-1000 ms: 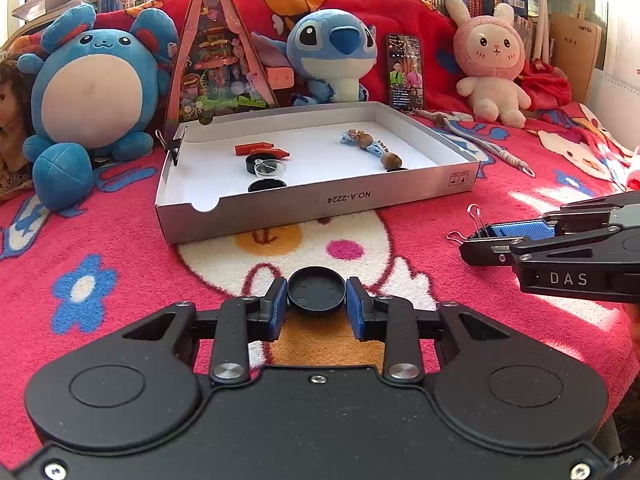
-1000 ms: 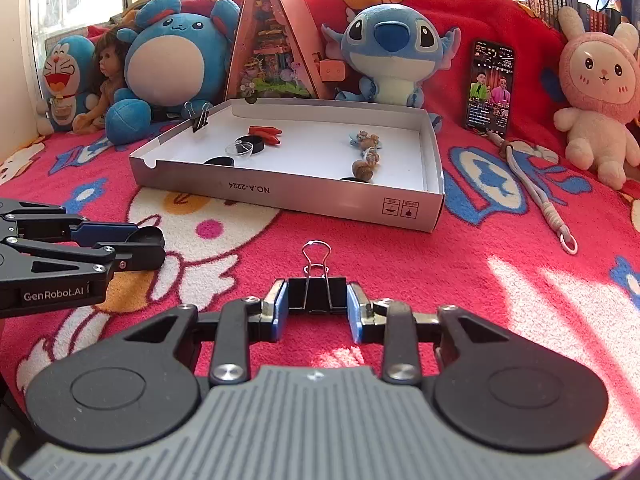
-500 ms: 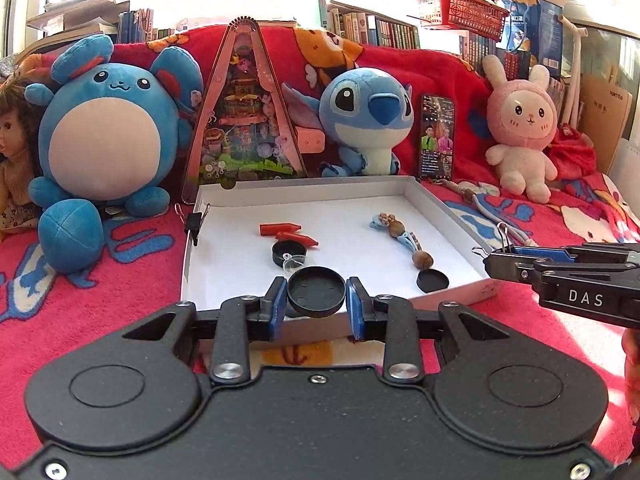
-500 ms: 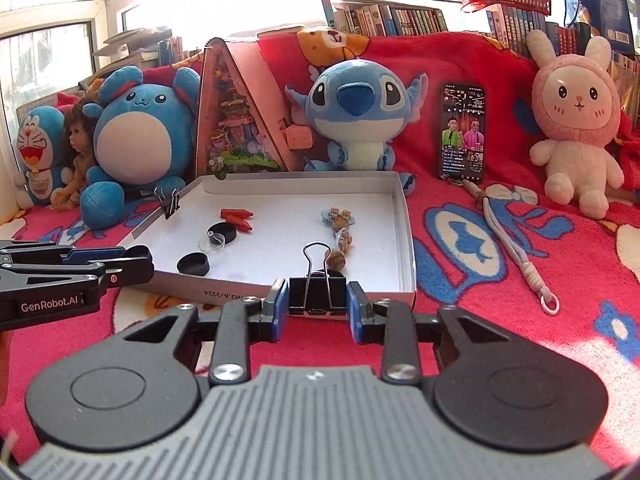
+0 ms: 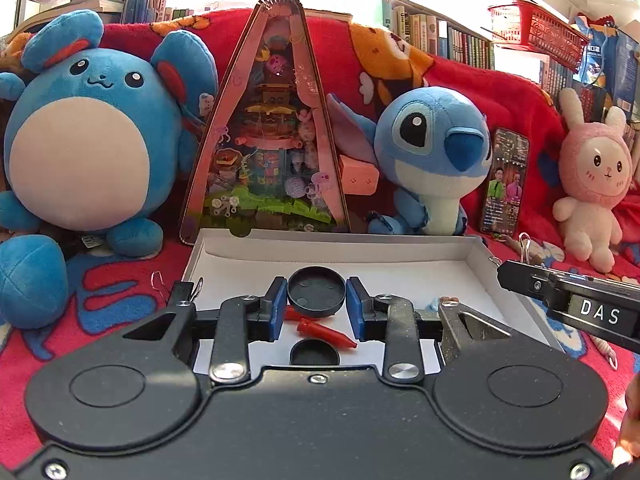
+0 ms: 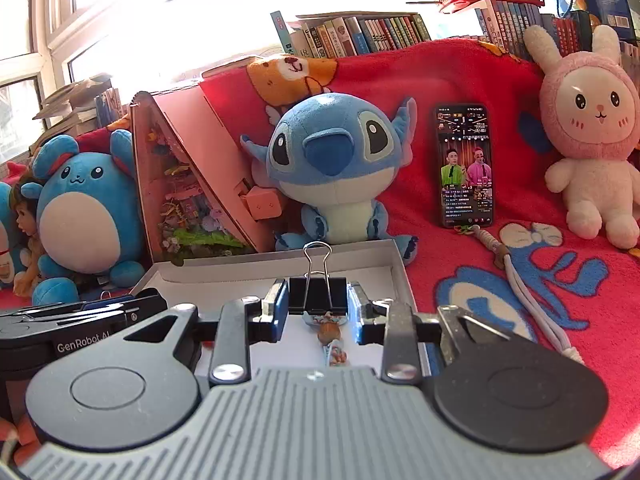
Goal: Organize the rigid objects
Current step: 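Carry the black lid and binder clip into the box and open both tools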
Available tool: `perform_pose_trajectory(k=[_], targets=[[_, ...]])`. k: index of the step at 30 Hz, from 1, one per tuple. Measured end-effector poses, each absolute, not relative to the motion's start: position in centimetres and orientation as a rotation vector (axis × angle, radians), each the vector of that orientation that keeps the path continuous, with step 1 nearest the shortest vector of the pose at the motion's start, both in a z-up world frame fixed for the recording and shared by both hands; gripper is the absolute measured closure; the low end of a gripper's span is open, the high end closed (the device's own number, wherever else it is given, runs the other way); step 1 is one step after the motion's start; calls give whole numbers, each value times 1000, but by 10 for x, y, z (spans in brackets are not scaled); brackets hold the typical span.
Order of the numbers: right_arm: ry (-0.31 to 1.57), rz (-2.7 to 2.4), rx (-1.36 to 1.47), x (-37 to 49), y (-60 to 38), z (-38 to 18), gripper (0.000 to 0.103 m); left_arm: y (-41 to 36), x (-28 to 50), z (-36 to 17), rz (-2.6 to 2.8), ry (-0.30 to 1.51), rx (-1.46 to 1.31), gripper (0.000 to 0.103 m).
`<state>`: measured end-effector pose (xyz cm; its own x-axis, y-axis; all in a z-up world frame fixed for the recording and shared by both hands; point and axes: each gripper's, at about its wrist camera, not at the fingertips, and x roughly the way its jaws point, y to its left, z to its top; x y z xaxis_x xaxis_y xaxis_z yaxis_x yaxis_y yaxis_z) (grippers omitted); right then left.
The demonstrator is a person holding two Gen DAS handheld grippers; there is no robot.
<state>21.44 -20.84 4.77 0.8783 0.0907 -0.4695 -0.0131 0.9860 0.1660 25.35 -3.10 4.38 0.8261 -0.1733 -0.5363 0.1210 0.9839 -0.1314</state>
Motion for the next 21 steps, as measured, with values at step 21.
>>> perform_pose_trajectory(k=[21], targets=[[569, 16, 153, 277, -192, 11, 66, -35, 306, 15, -96, 627, -83, 73]])
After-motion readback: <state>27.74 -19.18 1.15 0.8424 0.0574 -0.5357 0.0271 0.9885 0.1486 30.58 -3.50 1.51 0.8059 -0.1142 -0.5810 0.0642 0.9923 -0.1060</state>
